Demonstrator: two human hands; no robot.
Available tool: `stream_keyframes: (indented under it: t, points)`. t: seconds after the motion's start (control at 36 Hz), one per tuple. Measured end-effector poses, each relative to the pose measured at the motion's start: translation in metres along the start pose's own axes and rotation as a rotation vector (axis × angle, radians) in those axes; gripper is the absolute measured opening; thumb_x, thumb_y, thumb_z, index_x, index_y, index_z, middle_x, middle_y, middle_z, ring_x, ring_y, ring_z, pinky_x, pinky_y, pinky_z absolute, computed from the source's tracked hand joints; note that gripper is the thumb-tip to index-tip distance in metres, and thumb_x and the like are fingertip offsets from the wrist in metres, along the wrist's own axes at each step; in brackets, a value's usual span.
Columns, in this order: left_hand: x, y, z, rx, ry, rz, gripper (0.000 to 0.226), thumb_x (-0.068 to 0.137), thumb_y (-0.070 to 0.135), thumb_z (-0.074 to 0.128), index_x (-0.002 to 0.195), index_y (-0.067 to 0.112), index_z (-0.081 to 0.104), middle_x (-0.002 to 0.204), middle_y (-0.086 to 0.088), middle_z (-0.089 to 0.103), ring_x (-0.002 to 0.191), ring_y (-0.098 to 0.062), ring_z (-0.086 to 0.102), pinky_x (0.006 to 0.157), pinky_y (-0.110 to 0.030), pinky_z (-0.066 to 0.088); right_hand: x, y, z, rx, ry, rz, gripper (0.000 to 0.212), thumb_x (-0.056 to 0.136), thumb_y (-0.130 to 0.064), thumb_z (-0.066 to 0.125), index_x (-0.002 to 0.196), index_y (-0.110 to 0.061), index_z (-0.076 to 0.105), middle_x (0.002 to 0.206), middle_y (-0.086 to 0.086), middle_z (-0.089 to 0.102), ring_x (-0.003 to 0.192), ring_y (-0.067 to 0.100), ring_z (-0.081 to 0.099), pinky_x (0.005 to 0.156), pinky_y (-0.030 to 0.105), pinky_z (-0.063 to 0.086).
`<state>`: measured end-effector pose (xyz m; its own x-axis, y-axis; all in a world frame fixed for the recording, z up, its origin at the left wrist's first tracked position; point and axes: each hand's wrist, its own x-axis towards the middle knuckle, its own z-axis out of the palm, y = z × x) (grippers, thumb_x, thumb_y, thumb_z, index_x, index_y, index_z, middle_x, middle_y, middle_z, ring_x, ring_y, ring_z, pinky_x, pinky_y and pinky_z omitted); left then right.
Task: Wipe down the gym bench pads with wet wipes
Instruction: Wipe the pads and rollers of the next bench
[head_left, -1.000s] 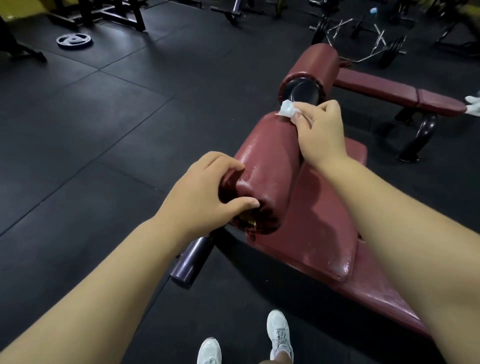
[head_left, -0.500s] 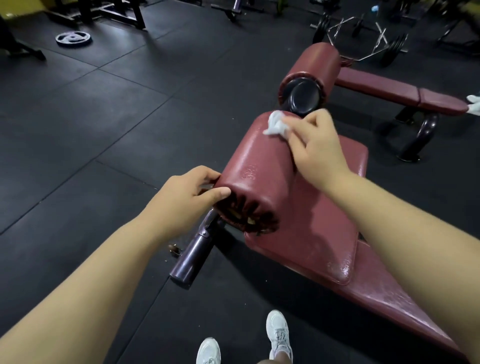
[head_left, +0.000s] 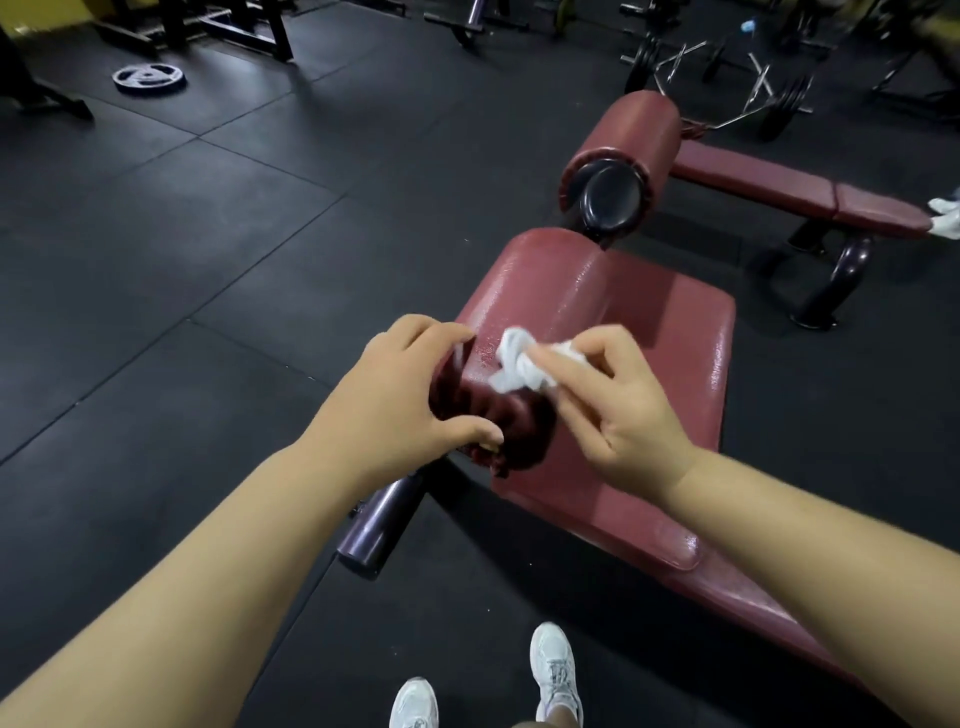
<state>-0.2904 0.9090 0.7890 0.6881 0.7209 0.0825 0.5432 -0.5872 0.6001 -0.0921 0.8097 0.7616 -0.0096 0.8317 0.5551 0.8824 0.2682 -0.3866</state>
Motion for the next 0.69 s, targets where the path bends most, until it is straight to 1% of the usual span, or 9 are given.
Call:
stream_keyframes:
  t: [0.14,0.22,0.25,0.31,0.36,0.44,0.53,0.61,0.69]
  points:
    - [0.004,-0.002,0.001,-0.047,-0.034,-0.091,0.066,0.069,0.058,0.069,0.127,0.037,0.045,0.120,0.021,0.052,0.107,-0.005,0.052,0.090,-0.027,0.044,0.047,0.050,0.003,-0.117,0.218,0.237,0.030,0.093,-0.014,0.052,0.119,-0.009,0.066,0.091,0.010,0.041,0.083,0.008,0.039,0.086,0.006,0.033]
    - [0.003,-0.006,0.002,-0.178,-0.089,-0.159,0.053,0.077,0.049,0.068,0.124,0.037,0.048,0.112,0.022,0.058,0.100,0.000,0.056,0.084,-0.022,0.045,0.067,0.066,-0.001,-0.074,0.260,0.460,0.028,0.096,-0.022,0.049,0.118,-0.018,0.066,0.095,0.001,0.036,0.079,0.009,0.045,0.086,0.026,0.047]
    - [0.003,-0.009,0.004,-0.205,-0.098,-0.171,0.049,0.079,0.047,0.067,0.123,0.037,0.049,0.111,0.023,0.059,0.098,0.002,0.057,0.080,-0.017,0.044,0.068,0.065,-0.002,-0.057,0.263,0.484,0.027,0.097,-0.023,0.049,0.117,-0.019,0.067,0.095,-0.001,0.036,0.077,0.006,0.045,0.084,0.026,0.047]
    - [0.002,-0.013,0.006,-0.245,-0.114,-0.192,0.042,0.082,0.045,0.064,0.120,0.037,0.050,0.106,0.023,0.060,0.094,0.006,0.057,0.073,-0.012,0.042,0.062,0.050,-0.001,-0.064,0.276,0.425,0.026,0.096,-0.019,0.052,0.117,-0.016,0.067,0.094,0.002,0.037,0.077,0.001,0.039,0.084,0.011,0.039]
    - [0.002,-0.017,0.009,-0.303,-0.126,-0.215,0.038,0.084,0.043,0.062,0.120,0.036,0.053,0.104,0.022,0.063,0.094,0.007,0.058,0.079,-0.017,0.046,0.043,0.023,0.003,-0.044,0.260,0.298,0.026,0.094,-0.014,0.055,0.116,-0.011,0.068,0.094,0.004,0.037,0.081,-0.002,0.037,0.087,0.004,0.031]
    - [0.002,-0.024,0.011,-0.372,-0.138,-0.223,0.036,0.086,0.040,0.061,0.122,0.036,0.054,0.106,0.022,0.065,0.099,0.008,0.058,0.091,-0.025,0.047,0.010,-0.014,0.005,0.041,0.127,0.122,0.028,0.092,-0.015,0.053,0.114,-0.005,0.067,0.098,0.008,0.041,0.088,0.007,0.042,0.087,0.011,0.036]
    - [0.003,-0.026,0.012,-0.344,-0.166,-0.202,0.039,0.088,0.041,0.059,0.125,0.039,0.050,0.111,0.021,0.063,0.102,0.006,0.057,0.091,-0.025,0.047,0.007,-0.009,-0.001,0.011,0.028,0.020,0.031,0.091,-0.014,0.052,0.117,-0.004,0.065,0.098,0.014,0.045,0.087,0.014,0.044,0.083,0.015,0.040]
    - [0.003,-0.026,0.010,-0.281,-0.149,-0.134,0.045,0.087,0.042,0.058,0.129,0.040,0.044,0.122,0.021,0.054,0.111,0.001,0.052,0.096,-0.030,0.045,0.028,0.022,-0.002,-0.079,0.103,0.082,0.027,0.091,-0.011,0.056,0.115,-0.007,0.067,0.093,0.014,0.045,0.084,0.012,0.043,0.084,0.008,0.034]
    - [0.003,-0.019,0.003,-0.128,-0.045,0.051,0.047,0.087,0.037,0.060,0.131,0.036,0.044,0.127,0.018,0.041,0.121,-0.009,0.040,0.101,-0.030,0.038,0.054,0.052,-0.002,-0.131,0.204,0.263,0.025,0.093,-0.014,0.055,0.113,-0.016,0.070,0.092,0.007,0.038,0.082,0.006,0.038,0.084,0.005,0.033]
